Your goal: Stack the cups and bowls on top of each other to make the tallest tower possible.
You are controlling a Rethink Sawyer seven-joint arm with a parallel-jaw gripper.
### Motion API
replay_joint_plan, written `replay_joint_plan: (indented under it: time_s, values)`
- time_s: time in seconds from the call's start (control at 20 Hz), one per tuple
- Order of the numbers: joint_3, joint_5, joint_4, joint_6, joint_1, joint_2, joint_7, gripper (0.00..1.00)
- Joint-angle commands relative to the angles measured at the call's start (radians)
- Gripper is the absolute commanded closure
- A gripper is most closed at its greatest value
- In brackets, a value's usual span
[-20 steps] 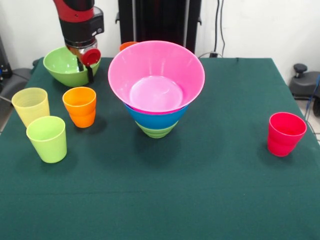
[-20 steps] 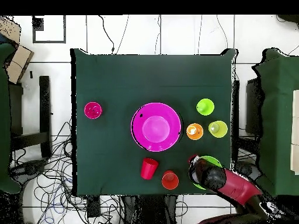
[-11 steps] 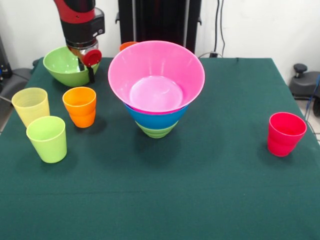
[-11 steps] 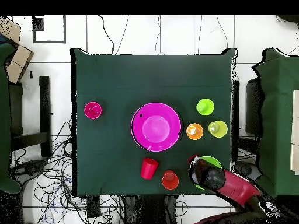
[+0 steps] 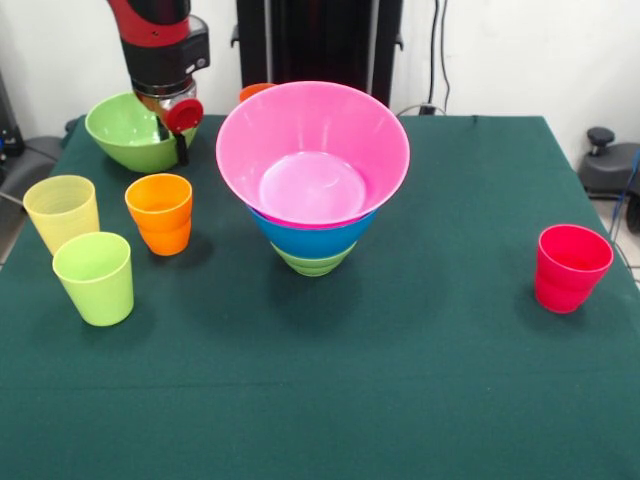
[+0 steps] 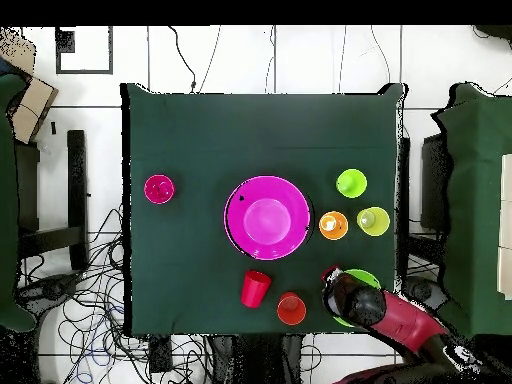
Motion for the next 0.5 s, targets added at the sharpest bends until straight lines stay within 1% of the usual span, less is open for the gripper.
replay_joint_plan:
  time_s: [0.05,0.5]
  values:
    - [0.061,-0.056,-0.032,-0.040,0.022,0.000,0.012,1.00]
    - [0.055,-0.053,-0.034,-0.032,0.026,-0.002,0.014,1.00]
